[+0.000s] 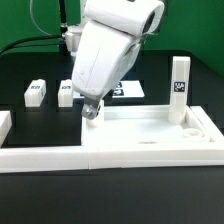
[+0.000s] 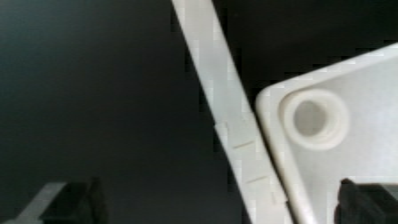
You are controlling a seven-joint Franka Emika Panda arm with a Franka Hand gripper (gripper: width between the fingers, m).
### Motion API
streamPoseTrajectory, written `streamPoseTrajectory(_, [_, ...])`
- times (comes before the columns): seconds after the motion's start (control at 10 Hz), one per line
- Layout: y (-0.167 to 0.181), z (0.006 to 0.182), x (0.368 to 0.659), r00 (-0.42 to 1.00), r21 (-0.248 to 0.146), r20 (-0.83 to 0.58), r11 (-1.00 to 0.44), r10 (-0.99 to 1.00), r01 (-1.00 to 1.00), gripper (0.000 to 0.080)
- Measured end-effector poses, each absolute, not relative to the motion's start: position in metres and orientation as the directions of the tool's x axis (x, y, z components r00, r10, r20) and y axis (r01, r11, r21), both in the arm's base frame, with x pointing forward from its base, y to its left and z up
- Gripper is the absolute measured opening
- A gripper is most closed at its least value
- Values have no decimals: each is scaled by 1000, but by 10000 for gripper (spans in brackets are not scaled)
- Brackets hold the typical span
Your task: Assemble desk
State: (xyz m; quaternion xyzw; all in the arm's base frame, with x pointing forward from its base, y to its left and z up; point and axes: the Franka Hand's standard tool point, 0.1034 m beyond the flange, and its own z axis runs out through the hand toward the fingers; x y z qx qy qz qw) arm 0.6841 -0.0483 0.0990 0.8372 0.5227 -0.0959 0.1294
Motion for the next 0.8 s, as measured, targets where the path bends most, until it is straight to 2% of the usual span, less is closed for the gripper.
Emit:
streamPoseTrajectory(0.2, [-49, 98, 684, 567, 159, -275, -545, 776, 823, 649])
streamPoseTrajectory(0.4, [-66, 95, 677, 627, 171, -278, -605, 727, 778, 649])
streamPoseTrajectory(0.5, [-82, 105, 673, 662, 183, -283, -639, 694, 747, 649])
streamPoseTrajectory(0.8, [-137, 151, 647, 789, 231, -272, -759, 550, 609, 649])
